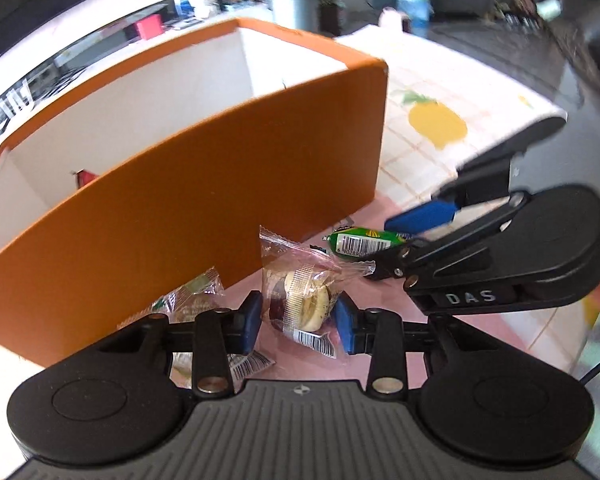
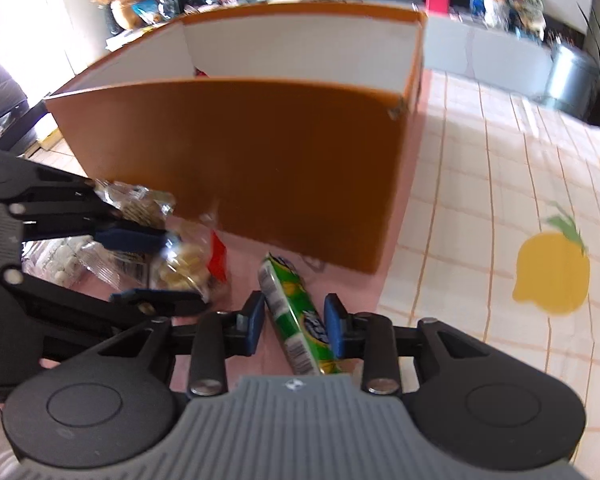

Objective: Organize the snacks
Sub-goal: 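Grasp the clear wrapped pastry with the left tool while the right tool grasps the green sausage, then carry the pastry and green sausage into the orange box and open both tools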

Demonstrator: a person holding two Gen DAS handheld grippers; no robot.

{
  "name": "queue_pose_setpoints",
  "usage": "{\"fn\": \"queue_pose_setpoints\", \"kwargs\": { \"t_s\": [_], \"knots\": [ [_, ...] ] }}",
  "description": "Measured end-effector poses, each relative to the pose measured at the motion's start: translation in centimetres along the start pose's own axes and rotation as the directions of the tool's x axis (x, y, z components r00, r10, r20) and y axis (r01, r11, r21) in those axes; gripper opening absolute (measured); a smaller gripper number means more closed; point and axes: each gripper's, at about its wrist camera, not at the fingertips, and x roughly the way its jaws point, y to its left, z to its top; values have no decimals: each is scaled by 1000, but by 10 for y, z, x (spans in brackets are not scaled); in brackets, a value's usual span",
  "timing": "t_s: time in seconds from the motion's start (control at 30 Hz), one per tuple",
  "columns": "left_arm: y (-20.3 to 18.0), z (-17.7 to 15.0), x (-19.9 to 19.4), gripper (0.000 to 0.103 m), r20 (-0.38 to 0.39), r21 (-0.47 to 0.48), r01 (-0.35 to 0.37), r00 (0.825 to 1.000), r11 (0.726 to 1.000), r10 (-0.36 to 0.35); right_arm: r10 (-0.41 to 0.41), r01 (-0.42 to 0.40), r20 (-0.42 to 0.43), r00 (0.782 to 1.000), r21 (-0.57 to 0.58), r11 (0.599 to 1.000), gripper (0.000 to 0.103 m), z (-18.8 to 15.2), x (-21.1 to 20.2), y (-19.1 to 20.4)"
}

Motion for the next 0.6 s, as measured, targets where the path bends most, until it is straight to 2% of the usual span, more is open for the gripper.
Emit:
{"fn": "queue_pose_setpoints", "kwargs": {
  "t_s": [0.13, 0.27, 0.6],
  "knots": [
    [4, 1, -17, 43, 40, -98, 9, 999, 995, -5, -3, 3, 0, 1000, -1, 1000, 24, 0, -2, 1],
    [4, 2, -39, 43, 78, -145, 18, 997, 989, -7, 7, -7, 20, 1000, 1, 1000, 23, -2, -10, 4],
    [20, 7, -89, 43, 156, -226, 48, 988, 973, -12, 55, -71, 101, 993, 157, 985, 23, -10, -55, -4]
  ]
}}
